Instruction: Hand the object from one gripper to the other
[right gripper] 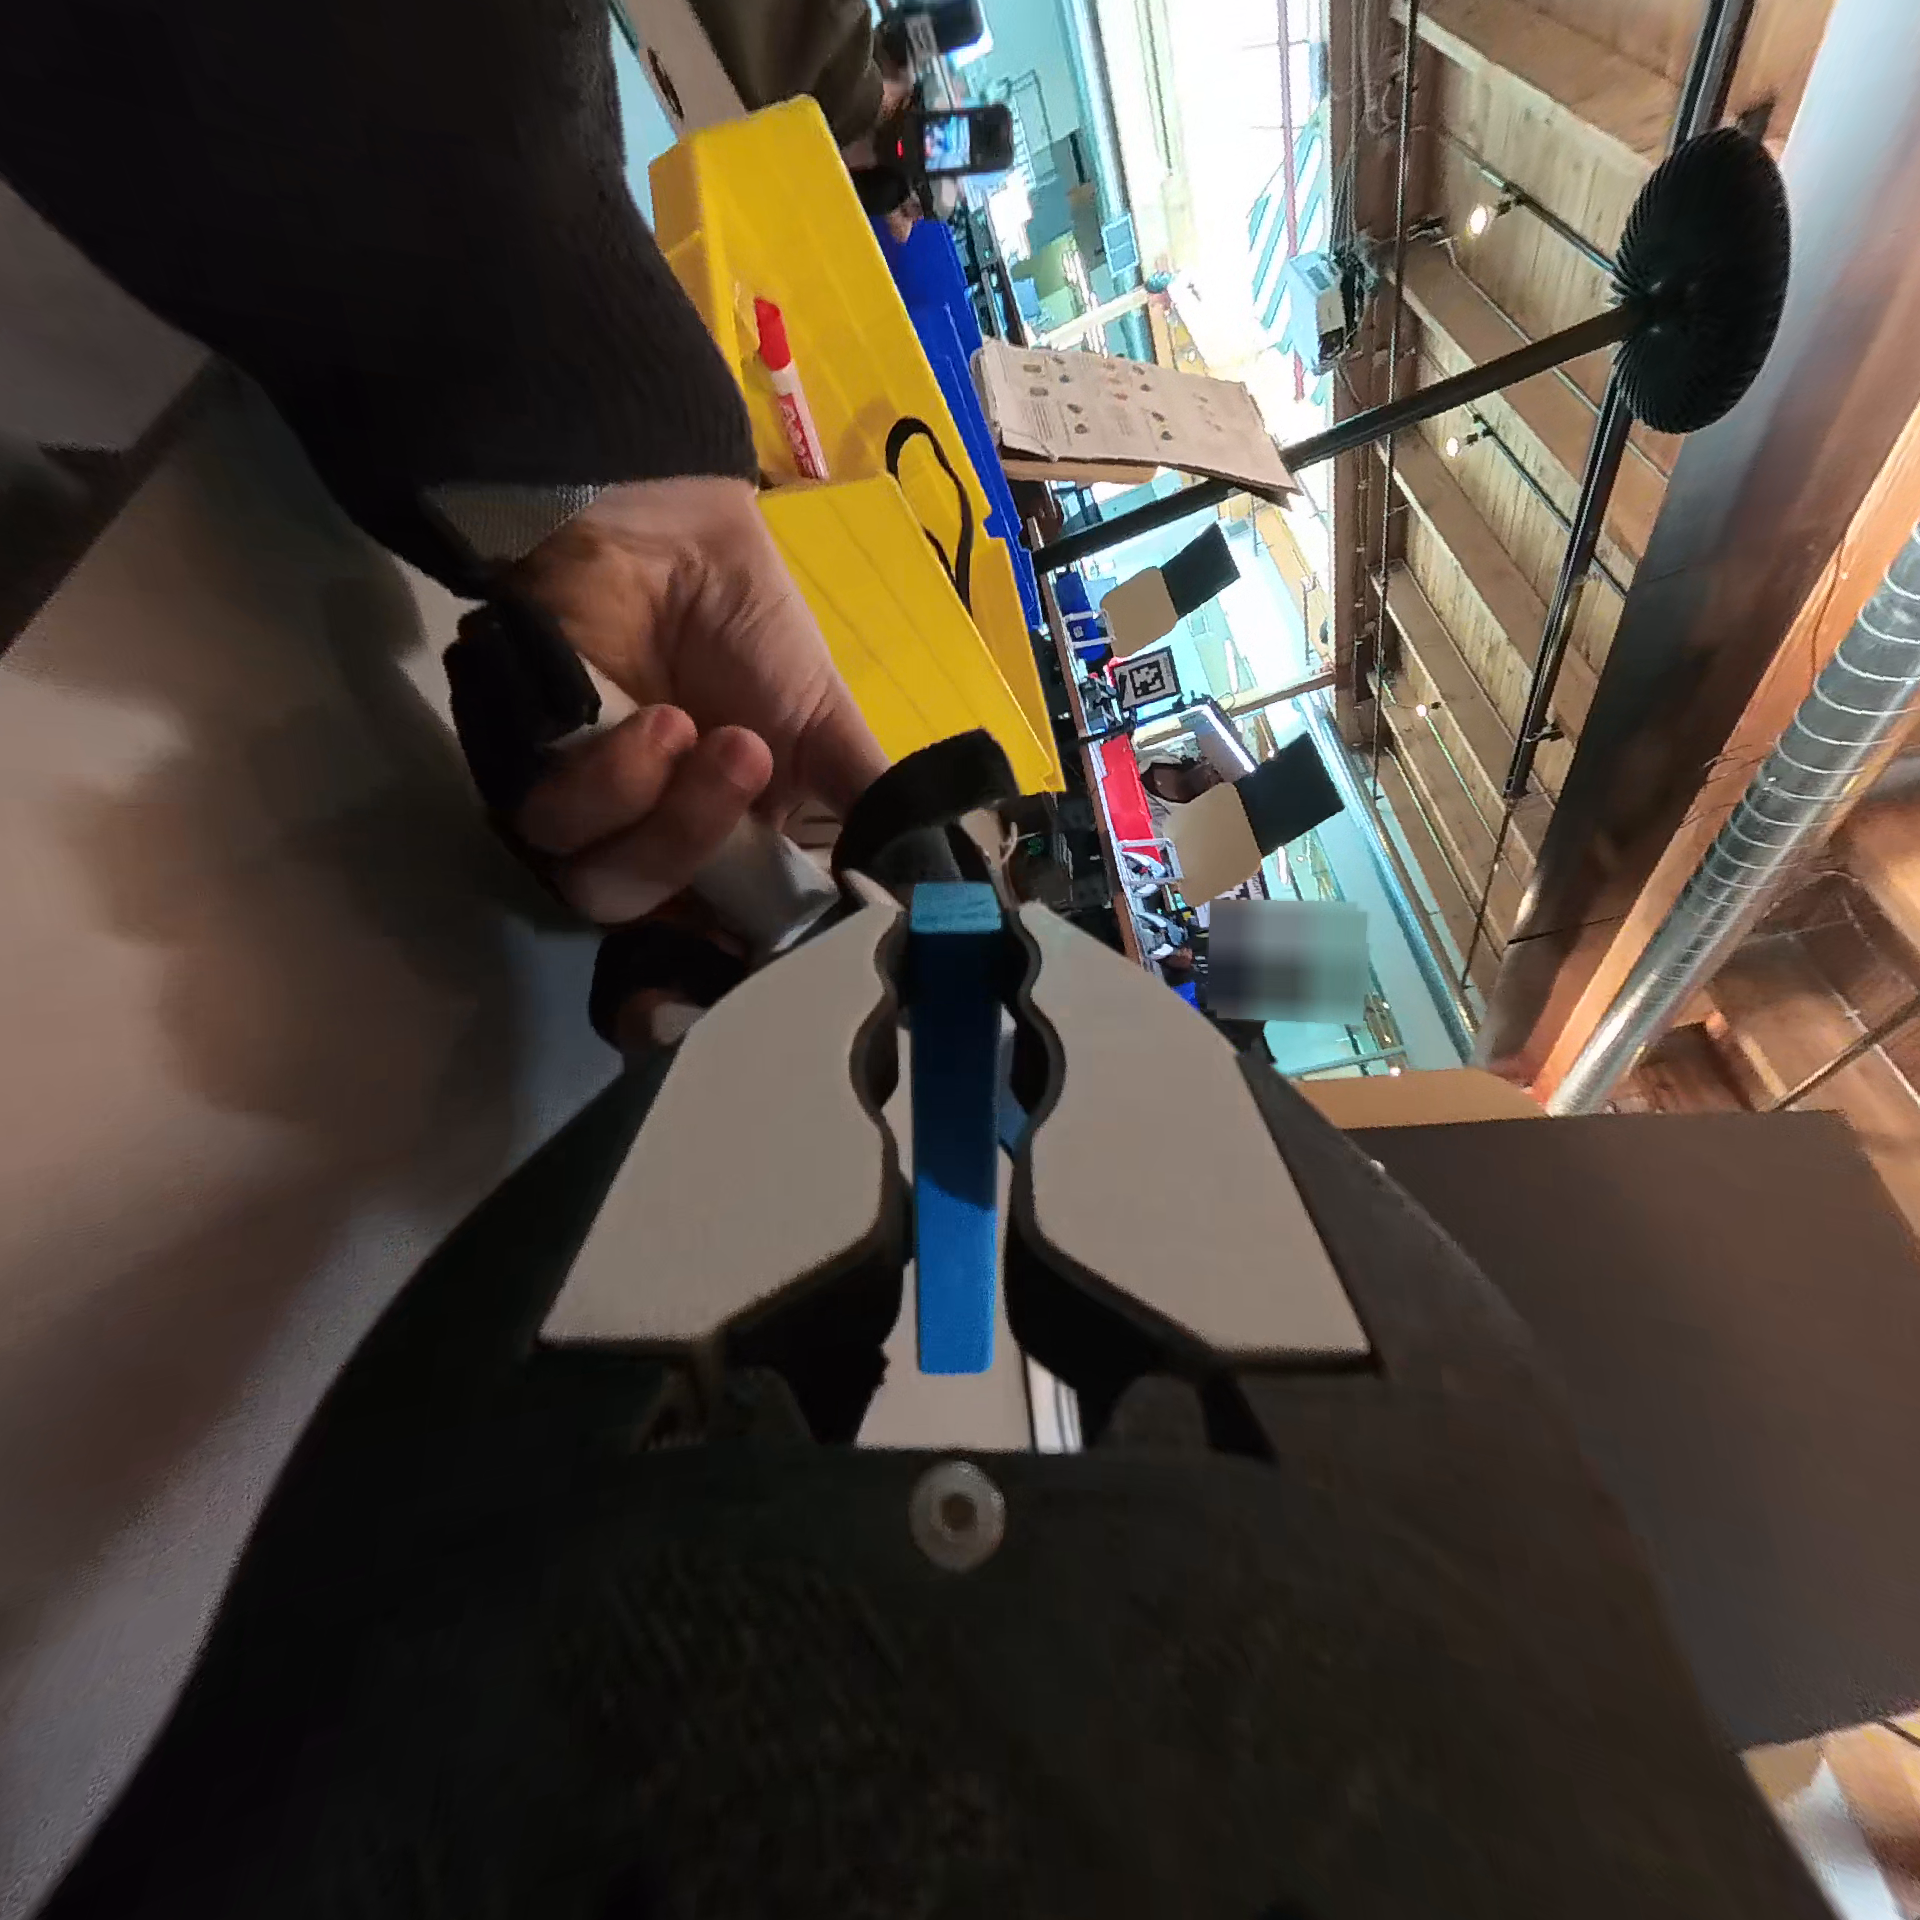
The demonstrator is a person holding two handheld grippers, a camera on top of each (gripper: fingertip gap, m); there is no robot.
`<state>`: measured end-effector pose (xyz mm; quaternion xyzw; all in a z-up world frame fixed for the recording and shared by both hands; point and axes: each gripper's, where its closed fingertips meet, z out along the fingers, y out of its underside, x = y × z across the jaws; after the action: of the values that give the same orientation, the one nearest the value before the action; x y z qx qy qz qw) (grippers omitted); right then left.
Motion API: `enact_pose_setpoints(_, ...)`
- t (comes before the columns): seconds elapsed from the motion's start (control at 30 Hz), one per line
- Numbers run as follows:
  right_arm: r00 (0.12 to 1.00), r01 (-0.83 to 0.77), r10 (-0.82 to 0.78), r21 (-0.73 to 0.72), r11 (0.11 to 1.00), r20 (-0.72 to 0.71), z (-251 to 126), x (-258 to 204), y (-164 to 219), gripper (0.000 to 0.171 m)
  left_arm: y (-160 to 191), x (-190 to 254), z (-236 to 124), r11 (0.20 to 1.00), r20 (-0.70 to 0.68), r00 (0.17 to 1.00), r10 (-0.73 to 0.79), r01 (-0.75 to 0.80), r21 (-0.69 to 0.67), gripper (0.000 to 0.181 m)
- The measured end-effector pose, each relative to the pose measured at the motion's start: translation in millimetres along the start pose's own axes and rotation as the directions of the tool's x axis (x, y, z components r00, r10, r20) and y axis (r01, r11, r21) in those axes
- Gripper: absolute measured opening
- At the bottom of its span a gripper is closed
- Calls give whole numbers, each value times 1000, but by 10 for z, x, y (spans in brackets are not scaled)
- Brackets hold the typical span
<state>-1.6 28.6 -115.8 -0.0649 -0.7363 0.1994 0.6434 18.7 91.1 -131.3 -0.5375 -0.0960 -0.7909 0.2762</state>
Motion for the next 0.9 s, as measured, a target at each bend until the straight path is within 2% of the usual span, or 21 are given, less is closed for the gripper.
enact_pose_setpoints(0.03, 1000, 0, 0, -12, 1000, -6, 6, -2, 24, 17, -36, 7, -14, 1000, 5, 1000, 16, -16, 20, 30)
enact_pose_setpoints(0.1, 1000, -16, 15, -43, 999, -26, 24, 3, 99, 23, -147, 95, -62, 995, -25, 998, 51, -48, 92, 25)
enact_pose_setpoints(0.17, 996, -56, 51, -70, 996, -69, 45, 61, 202, 47, -267, 200, -132, 981, -57, 994, 95, -84, 173, 20)
enact_pose_setpoints(0.2, 992, -101, 94, -77, 992, -85, 50, 95, 255, 60, -324, 226, -171, 971, -46, 991, 126, -114, 212, 19)
enact_pose_setpoints(0.3, 952, -285, 278, -44, 957, -132, 19, 231, 374, 78, -431, 265, -267, 940, 5, 980, 199, -192, 281, 18)
enact_pose_setpoints(0.37, 896, -429, 425, -7, 903, -132, -3, 293, 457, 93, -451, 284, -281, 926, 37, 970, 240, -241, 290, 18)
enact_pose_setpoints(0.5, 723, -687, 689, 49, 725, -52, -21, 333, 563, 115, -367, 240, -180, 918, 115, 941, 318, -336, 210, 18)
enact_pose_setpoints(0.57, 698, -715, 716, 48, 698, -20, -26, 315, 587, 120, -310, 233, -119, 924, 108, 940, 325, -340, 176, 18)
enact_pose_setpoints(0.77, 763, -646, 646, -26, 763, 19, 46, 138, 584, 126, -247, 202, -41, 947, 52, 963, 264, -269, 175, 18)
enact_pose_setpoints(0.87, 818, -574, 575, -46, 818, 12, 48, 105, 574, 110, -208, 176, -3, 950, 62, 962, 267, -273, 149, 18)
enact_pose_setpoints(0.9, 832, -554, 555, -51, 831, 4, 48, 106, 573, 110, -208, 185, -3, 949, 58, 961, 269, -275, 152, 18)
